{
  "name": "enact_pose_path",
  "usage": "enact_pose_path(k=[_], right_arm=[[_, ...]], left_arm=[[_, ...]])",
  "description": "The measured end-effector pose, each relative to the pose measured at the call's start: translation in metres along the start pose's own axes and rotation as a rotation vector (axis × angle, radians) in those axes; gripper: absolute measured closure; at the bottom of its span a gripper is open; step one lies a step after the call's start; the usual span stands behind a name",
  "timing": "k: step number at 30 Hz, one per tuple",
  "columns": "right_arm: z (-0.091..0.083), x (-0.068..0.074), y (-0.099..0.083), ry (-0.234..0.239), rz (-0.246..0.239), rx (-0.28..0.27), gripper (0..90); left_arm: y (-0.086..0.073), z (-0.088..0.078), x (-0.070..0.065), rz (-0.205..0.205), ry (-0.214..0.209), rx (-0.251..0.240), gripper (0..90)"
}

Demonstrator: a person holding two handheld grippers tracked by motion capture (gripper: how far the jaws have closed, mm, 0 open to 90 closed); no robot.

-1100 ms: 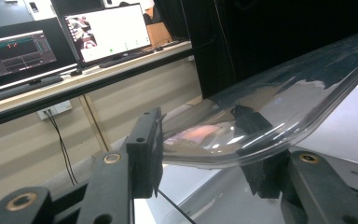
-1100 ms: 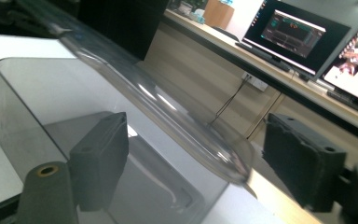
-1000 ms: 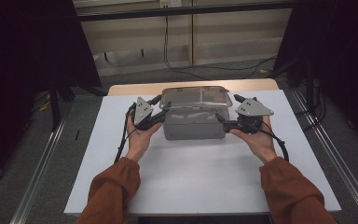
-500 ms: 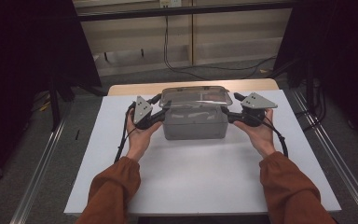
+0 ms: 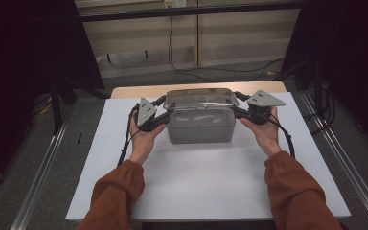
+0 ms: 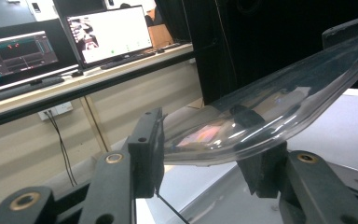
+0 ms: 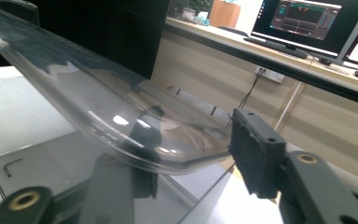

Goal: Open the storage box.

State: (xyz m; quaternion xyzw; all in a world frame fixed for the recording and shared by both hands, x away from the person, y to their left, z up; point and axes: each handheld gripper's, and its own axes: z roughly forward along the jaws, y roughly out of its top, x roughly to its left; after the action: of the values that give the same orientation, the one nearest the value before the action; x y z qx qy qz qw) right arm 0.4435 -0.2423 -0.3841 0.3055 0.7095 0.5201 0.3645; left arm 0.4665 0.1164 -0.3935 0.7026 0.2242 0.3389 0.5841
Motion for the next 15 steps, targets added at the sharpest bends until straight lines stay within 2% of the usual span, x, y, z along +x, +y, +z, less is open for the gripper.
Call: enact_pose_path(k=[8,15], right_arm=[[0.0039,-0.001,0.0035,0.011,-0.005,-0.02,57.9],[0.0053,-0.0038,0.0032,0.013,0.022,-0.048,58.0]], left_arm=[[0.0034,0.0027,0.0039,-0.017,0.006,-0.009,54.5],[0.006,0.0063,0.0072,-0.027,0.003,-0.012,55.1]])
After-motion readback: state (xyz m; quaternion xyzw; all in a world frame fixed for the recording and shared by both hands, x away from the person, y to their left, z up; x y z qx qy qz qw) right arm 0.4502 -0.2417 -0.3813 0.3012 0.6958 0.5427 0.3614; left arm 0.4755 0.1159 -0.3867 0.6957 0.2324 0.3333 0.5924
